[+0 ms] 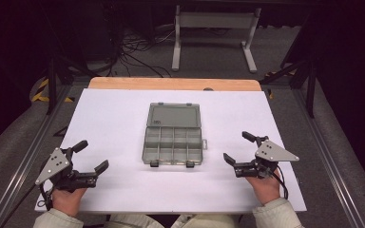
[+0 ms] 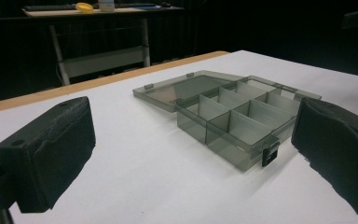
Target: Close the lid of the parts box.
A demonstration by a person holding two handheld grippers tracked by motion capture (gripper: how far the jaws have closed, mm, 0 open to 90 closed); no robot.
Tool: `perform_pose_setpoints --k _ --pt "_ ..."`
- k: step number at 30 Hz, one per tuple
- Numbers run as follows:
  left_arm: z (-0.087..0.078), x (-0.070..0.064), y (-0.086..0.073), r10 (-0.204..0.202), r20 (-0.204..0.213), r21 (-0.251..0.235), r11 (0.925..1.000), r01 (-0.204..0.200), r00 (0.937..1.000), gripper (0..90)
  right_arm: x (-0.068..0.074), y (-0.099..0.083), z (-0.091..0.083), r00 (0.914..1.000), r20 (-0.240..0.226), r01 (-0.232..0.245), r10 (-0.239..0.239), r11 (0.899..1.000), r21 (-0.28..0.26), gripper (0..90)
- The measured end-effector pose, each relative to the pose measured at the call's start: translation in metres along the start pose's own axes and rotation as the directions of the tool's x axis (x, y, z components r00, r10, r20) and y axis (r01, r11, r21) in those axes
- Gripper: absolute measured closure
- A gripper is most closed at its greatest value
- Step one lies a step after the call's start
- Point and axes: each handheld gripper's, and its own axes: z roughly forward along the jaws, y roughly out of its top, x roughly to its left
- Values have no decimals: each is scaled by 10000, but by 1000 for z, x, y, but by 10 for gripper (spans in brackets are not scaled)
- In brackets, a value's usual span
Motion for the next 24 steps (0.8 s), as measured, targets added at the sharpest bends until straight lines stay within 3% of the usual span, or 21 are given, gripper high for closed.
perform_pose_setpoints --k 6,24 --pt "2 -1 1 172 122 -254 9995 -169 9998 2 1 0 -1 10000 -36 22 -21 10000 36 46" --pt "5 0 3 71 -17 -21 10000 -71 10000 2 1 0 -1 9999 -94 -34 35 9999 143 58"
